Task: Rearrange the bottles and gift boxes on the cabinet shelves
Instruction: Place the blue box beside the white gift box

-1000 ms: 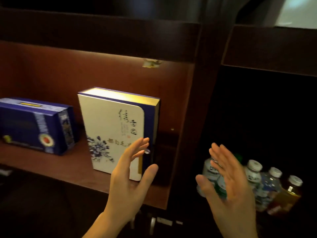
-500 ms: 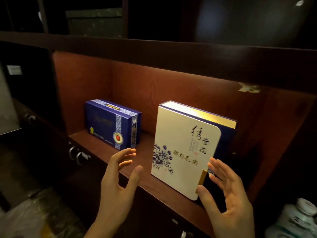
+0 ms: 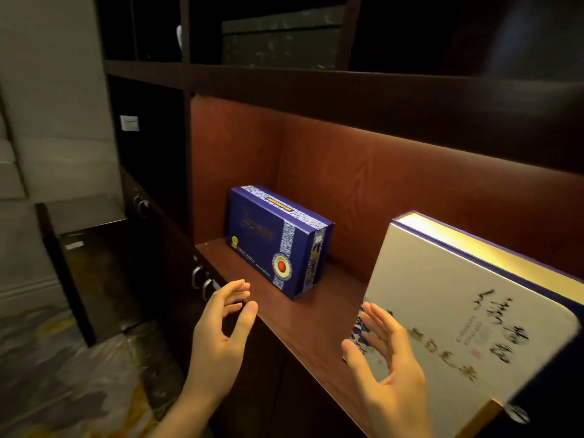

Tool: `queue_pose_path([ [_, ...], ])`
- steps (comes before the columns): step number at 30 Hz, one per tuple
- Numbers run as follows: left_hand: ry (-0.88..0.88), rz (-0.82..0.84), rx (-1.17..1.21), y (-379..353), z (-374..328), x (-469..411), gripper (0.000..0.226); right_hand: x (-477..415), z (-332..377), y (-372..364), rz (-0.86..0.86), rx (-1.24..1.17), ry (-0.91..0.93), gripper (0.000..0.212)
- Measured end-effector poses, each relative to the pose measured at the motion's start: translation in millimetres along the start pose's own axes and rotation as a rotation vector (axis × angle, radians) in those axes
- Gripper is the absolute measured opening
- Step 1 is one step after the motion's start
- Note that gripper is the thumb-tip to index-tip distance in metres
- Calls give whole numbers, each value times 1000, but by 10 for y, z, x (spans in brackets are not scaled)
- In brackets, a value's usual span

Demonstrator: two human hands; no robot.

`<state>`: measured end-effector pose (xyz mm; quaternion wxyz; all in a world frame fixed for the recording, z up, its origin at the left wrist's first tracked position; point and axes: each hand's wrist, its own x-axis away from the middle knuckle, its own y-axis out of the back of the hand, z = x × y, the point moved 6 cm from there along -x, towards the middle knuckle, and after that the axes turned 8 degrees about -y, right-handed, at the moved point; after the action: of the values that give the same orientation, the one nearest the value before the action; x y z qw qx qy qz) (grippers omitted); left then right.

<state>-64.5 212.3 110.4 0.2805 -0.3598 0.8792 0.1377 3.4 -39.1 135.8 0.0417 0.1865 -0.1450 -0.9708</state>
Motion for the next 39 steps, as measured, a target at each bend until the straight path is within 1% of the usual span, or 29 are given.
queue_pose_path([
  [4, 59, -20, -20, 82, 511, -381, 45, -489, -185, -497, 92, 16, -29, 65],
  [9, 128, -19, -99, 123, 1153, -954, 50, -1161, -509, -1048, 167, 57, -78, 76],
  [12, 186, -12, -140, 120, 1507, -1303, 62, -1522, -706, -1318, 191, 48, -166, 85],
  [14, 207, -18, -152, 109, 1712, -1515, 67, -1720, -798, -1459, 195, 34, -203, 90],
  [17, 228, 0, -169, 83, 1994, -1817, 67, -1953, -907, -1638, 174, 9, -228, 98],
  [21, 264, 36, -187, 30, 2394, -2225, 64, -2190, -1019, -1848, 128, -28, -246, 118],
  [22, 271, 45, -188, 10, 2496, -2327, 65, -2250, -1039, -1901, 116, -36, -244, 119],
  [25, 276, 65, -171, -47, 2794, -2657, 70, -2388, -1092, -2061, 77, -49, -254, 115],
  [28, 290, 107, -139, -129, 3086, -3019, 77, -2469, -1160, -2165, -19, -5, -259, 108],
  [33, 294, 246, -73, -353, 3460, -3472, 86, -2516, -1177, -2246, -182, 53, -301, 93],
  [36, 286, 324, -39, -460, 3612, -3622, 91, -2500, -1161, -2271, -249, 90, -315, 82],
  [39, 272, 373, -47, -493, 3752, -3714, 92, -2458, -1153, -2305, -302, 116, -355, 76],
])
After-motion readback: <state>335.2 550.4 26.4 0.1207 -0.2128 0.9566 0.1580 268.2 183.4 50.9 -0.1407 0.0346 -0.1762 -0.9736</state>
